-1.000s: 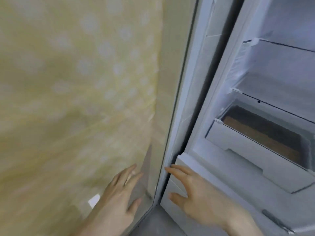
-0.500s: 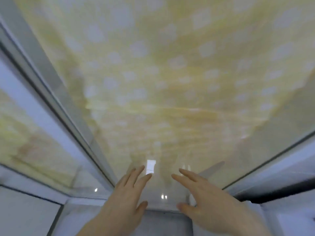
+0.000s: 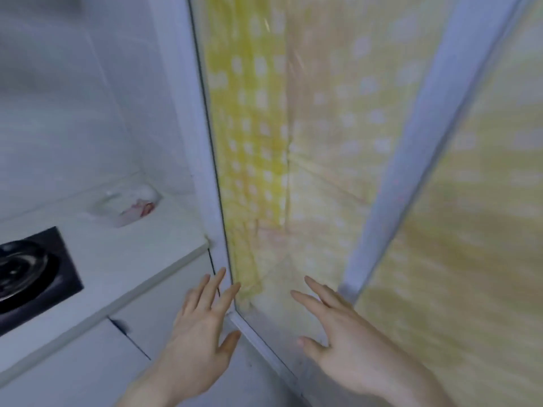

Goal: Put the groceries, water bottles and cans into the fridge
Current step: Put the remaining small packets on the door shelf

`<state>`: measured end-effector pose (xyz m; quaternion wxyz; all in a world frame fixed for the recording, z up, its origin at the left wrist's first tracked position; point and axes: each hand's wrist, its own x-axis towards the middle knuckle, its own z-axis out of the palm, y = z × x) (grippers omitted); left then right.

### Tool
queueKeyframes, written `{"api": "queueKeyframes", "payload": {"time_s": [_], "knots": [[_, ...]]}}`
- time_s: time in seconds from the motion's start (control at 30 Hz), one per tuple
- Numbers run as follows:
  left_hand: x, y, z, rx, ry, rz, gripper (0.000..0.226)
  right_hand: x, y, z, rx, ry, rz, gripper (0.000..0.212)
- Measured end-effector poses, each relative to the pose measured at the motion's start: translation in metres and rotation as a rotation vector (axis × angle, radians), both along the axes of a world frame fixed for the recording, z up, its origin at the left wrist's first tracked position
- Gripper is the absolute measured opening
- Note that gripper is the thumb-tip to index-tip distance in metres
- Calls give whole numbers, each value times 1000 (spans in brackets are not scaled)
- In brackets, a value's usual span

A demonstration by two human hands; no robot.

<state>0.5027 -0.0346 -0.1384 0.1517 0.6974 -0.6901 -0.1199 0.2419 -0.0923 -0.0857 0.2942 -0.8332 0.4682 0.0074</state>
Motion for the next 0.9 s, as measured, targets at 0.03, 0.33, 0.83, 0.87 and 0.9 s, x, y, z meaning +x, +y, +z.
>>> {"api": "queueKeyframes", "payload": {"time_s": [0.03,0.33,0.83,0.87,0.9], "knots": [[19,5,2,-1,-11,39,74,22,-6,-2,-6,-2,42,69],[158,55,1,2,-34,318,77,185,-32,-9,1,-35,265,72],[270,7,-14,-11,-23,604,74,346,-137,-24,24,-37,536,71],[277,-1,-14,-2,-20,620,75,355,-148,-24,25,-41,548,71],[283,-8,-14,7,-16,639,75,364,-159,-24,26,-44,558,70]]}}
